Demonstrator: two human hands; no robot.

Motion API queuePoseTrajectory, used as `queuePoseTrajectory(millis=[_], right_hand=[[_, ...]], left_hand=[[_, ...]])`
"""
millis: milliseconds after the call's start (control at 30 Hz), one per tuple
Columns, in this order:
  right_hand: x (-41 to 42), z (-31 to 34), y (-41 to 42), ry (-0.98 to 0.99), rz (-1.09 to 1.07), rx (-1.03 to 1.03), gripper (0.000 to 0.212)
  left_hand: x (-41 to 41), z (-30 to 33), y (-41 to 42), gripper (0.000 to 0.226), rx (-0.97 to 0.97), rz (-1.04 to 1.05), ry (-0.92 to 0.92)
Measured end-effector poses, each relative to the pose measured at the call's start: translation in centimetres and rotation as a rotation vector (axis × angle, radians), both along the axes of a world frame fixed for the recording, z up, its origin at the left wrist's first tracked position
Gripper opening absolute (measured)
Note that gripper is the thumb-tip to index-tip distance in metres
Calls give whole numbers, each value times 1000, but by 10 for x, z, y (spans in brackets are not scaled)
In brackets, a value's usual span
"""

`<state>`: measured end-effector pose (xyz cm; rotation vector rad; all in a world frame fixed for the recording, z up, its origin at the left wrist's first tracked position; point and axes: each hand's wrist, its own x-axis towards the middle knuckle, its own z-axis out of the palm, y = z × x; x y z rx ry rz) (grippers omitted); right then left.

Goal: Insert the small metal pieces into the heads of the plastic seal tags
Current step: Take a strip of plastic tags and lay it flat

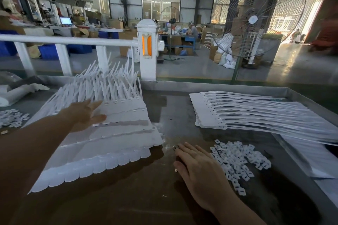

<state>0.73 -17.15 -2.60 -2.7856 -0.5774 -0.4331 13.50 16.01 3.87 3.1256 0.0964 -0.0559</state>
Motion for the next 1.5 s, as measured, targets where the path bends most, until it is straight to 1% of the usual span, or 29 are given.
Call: queuePoseTrajectory(millis=[67,100,133,200,333,433,500,567,600,667,700,733,800,867,933,1033,1100,1167,1200,1233,1300,1367,1433,1467,1500], right_hand=[[-1,1,1,0,1,15,56],[-1,1,1,1,0,19,56],[-1,1,1,-1,0,17,57],[0,0,0,-9,3,17,53],[3,-2,-2,-10,1,13,49],[4,-3,-2,-21,3,22,49],[4,-4,-2,-37,2,34,48],[3,-4,-3,-47,2,54,47],[3,-4,-3,-54,0,63,46],[4,-4,-2,-85,-4,90,45],[5,-4,-2,-94,-8,95,45],[5,-3,-1,-96,-12,91,46],[6,-5,-2,-98,-9,81,50],[6,-6,-3,-98,-10,84,49],[6,-6,-3,-101,-5,94,46],[3,-3,-2,-132,-19,93,37],[1,1,-2,-216,-7,123,26],[0,3,-5,-335,-1,220,18],[-1,7,-7,-351,-21,301,15],[-2,13,-9,-320,-67,410,13],[-4,26,-15,-150,-177,691,16],[-4,44,-23,87,-240,1025,20],[-1,62,-30,369,-225,1466,41],[-1,70,-35,505,-203,1659,53],[0,77,-41,612,-190,1797,62]], left_hand=[[-1,2,4,82,-230,10,46],[-2,4,5,84,-305,13,65],[-2,6,6,85,-324,14,73],[0,7,7,83,-245,27,52],[3,7,1,70,73,-42,-39],[3,5,-2,65,191,-116,-73],[1,3,-4,68,291,-172,-84],[3,2,-2,74,401,-193,-202],[3,5,0,71,445,-176,-258],[-2,17,2,49,505,-112,-322],[-5,23,4,40,506,-85,-363],[-8,30,3,36,490,-74,-415],[-16,44,-5,39,445,-88,-528],[-25,59,-20,41,396,-98,-626],[-35,72,-39,45,365,-113,-704],[-58,76,-71,48,332,-214,-799],[-76,73,-91,52,298,-266,-838],[-93,69,-106,56,281,-296,-874],[-101,67,-113,56,274,-328,-909],[-108,64,-118,53,256,-371,-960],[-123,59,-127,42,231,-446,-1047],[-139,55,-137,43,248,-483,-1089],[-154,48,-148,42,234,-530,-1110],[-160,42,-154,41,213,-563,-1119],[-165,35,-159,39,196,-591,-1131]])
